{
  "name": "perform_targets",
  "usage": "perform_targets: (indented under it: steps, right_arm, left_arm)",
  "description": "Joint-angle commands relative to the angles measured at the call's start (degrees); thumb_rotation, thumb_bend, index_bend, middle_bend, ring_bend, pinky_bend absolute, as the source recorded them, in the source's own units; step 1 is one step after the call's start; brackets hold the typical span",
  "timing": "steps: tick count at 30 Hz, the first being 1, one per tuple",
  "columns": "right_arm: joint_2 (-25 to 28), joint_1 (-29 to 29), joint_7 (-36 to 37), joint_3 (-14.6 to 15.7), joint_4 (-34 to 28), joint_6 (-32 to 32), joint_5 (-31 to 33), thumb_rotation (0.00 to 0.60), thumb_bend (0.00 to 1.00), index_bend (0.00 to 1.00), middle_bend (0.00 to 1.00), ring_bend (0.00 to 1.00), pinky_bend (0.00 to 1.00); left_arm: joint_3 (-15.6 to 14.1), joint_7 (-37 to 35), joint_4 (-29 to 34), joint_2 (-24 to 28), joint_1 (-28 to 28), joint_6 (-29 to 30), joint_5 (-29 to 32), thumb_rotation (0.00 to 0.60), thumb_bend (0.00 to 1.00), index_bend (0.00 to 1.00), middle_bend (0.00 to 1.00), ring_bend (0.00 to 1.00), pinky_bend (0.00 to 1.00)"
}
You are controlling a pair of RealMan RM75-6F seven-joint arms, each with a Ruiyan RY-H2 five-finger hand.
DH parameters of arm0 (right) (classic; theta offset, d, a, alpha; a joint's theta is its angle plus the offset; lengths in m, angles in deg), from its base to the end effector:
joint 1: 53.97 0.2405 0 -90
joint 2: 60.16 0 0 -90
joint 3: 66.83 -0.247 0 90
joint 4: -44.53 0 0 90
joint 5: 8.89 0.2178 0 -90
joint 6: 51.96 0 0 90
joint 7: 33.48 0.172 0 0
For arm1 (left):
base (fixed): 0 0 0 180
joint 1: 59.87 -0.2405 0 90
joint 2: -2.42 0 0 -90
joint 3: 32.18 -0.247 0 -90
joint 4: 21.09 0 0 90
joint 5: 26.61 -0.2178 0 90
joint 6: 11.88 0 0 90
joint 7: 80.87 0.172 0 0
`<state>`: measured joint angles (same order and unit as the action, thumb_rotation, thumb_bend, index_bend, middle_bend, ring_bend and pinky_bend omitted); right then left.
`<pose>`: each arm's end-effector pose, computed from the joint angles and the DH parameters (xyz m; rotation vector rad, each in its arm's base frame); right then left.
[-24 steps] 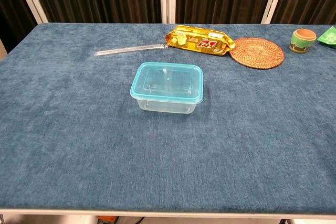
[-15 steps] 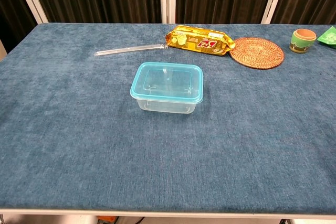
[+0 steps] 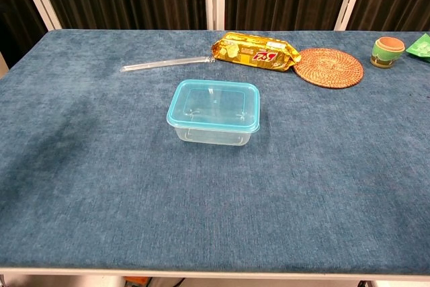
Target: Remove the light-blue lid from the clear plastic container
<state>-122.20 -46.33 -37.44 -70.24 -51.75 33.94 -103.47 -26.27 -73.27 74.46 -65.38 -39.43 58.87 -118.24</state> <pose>-0.2585 -0.2205 0.1468 1.5392 -0.7536 1.0113 -0.2112 0.2810 0.0863 -1.7738 -0.7618 -1.0166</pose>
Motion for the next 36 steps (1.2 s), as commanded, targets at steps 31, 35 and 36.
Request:
perform_targets:
  steps: [31,35,36]
  right_arm:
    - [-3.8,6.9,0.9,1.5,1.1,-6.6,-4.0,0.6,0.08,0.05,0.19,0.0,0.09]
    - [-4.1,7.3,1.8,1.6,1.8,-7.0,-3.9,0.6,0.09,0.05,0.19,0.0,0.09]
    - [-4.2,7.4,2.0,1.6,2.0,-7.0,-3.8,0.6,0.08,0.05,0.19,0.0,0.09]
  left_arm:
    - [6.3,13.6,-8.0,-20.4,36.1,-34.8,36.7,0.6,0.0,0.05,0.0,0.0,0.0]
    - [5.4,14.1,-8.6,-21.2,37.5,-34.3,39.6,0.6,0.0,0.05,0.0,0.0,0.01]
    - [5.2,14.2,-8.7,-21.3,37.7,-34.1,39.9,0.6,0.0,0.05,0.0,0.0,0.01]
